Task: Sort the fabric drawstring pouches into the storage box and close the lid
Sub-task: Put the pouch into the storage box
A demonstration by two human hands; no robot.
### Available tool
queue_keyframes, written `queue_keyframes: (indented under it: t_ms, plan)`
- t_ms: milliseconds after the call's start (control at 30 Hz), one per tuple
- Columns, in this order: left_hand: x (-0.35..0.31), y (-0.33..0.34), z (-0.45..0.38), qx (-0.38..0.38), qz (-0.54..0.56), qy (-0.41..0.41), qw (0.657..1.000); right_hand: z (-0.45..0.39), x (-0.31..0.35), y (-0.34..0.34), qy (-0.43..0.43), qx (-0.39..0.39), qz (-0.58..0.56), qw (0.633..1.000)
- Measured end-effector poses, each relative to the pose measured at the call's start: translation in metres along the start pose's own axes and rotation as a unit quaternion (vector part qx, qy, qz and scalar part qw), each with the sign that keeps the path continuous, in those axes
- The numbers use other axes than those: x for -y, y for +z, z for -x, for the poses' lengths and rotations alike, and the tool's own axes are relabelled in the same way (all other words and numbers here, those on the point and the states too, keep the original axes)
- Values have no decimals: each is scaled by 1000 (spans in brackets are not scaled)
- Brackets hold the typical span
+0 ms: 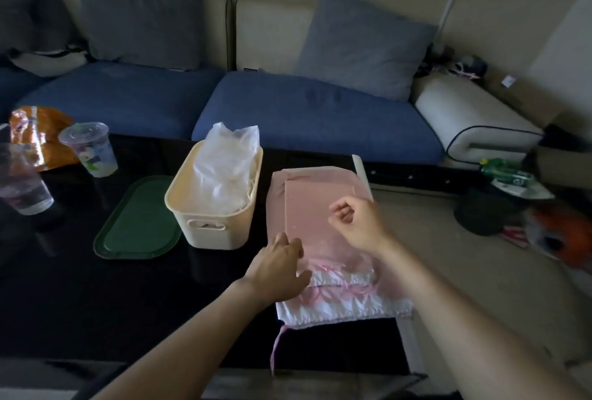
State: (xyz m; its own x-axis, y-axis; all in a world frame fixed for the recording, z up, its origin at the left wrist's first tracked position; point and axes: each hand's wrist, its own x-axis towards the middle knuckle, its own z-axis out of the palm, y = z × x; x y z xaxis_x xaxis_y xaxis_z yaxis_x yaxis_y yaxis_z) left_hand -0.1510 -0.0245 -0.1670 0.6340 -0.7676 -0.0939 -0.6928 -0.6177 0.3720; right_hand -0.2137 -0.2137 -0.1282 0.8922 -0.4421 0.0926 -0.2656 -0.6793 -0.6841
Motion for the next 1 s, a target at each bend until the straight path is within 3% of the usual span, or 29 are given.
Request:
queue_keyframes:
  t_ms: [167,267,367,467,600,700,800,867,1000]
  plan:
    - [5,27,-8,46,-92,34,994,28,-59,11,76,45,11,996]
    - [10,32,-12,60,-124,40,990,32,-72,14,113,121,4,986]
    - [14,36,-16,46,-126,45,990,32,-68,12,115,202,21,972]
    - [14,34,-21,18,-90,36,995,32,-63,16,109,227,37,967]
    - [12,23,-27,-62,53,3,997,30,-62,26,94,150,26,984]
    - [11,12,-28,-148,191,-58,969,26,-60,26,43,58,5,997]
    - [12,4,-25,-140,291,-79,943,25,-54,26,-3,-18,-12,1000]
    - [15,8,-25,-160,307,-84,935,24,-52,26,-15,-44,-16,999]
    - [15,11,-24,-211,301,-99,925,22,-50,17,-27,-18,11,999]
